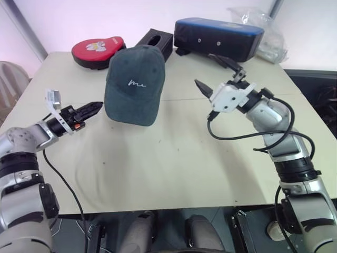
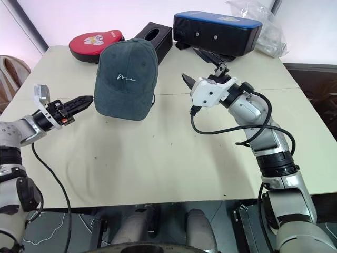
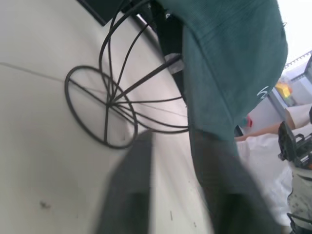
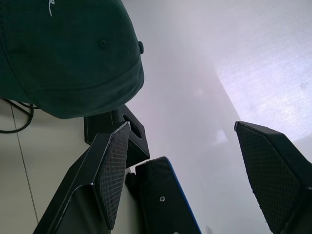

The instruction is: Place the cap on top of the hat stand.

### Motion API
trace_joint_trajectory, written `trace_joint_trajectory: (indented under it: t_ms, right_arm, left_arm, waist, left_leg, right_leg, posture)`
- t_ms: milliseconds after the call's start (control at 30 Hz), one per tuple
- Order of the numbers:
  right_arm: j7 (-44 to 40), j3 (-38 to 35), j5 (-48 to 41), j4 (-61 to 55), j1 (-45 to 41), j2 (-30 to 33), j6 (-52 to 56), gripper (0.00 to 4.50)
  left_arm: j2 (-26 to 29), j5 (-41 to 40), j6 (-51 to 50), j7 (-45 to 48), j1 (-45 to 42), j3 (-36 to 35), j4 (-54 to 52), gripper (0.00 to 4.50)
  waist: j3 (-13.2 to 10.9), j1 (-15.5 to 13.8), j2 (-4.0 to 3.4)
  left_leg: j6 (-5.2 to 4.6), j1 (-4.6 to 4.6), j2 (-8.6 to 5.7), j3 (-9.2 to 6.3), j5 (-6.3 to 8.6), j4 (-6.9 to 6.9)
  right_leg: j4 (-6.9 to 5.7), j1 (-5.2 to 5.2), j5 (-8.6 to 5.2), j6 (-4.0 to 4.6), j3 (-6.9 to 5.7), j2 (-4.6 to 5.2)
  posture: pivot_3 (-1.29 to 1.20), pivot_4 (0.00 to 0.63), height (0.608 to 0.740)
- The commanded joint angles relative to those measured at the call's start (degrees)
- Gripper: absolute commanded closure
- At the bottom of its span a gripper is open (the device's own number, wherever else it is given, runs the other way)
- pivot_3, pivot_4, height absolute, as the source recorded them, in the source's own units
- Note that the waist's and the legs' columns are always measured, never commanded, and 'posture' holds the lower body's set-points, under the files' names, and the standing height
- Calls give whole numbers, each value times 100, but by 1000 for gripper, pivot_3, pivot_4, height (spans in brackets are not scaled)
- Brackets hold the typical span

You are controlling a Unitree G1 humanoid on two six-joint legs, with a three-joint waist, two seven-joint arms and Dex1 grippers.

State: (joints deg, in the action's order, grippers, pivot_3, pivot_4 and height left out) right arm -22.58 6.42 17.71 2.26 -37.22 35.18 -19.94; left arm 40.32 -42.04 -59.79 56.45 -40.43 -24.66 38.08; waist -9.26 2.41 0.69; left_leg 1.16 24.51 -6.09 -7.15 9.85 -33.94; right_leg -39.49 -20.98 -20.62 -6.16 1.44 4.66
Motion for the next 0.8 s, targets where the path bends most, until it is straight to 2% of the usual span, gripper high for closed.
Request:
trace_joint_trajectory:
  t_ms: [33,500,600,800]
  right_arm:
    - [22,-145,-42,-150,-169,23,-45,980]
    - [-21,-182,-76,-208,-154,36,50,980]
    - [-16,-173,-76,-214,-162,22,69,980]
    - [-19,-156,-80,-203,-185,2,80,980]
  left_arm:
    - [12,-134,68,-37,7,-212,-182,4455]
    - [30,-91,172,90,139,-198,-333,4455]
    - [55,-81,190,91,154,-201,-353,3626]
    - [72,-48,289,182,214,-142,-461,700]
  waist:
    - [0,7,0]
    - [0,10,0]
    - [0,6,0]
    - [0,9,0]
  left_leg:
    - [0,0,0,0,0,0]
    - [0,0,1,0,0,1]
    - [0,0,0,0,0,0]
    - [0,0,0,0,0,0]
  right_leg:
    - [0,0,0,0,0,0]
    - [0,-1,0,0,0,0]
    - [0,0,0,0,0,0]
    - [0,0,0,0,0,1]
  posture:
    - [0,150,740]
    - [0,150,740]
    - [0,150,740]
    - [0,150,740]
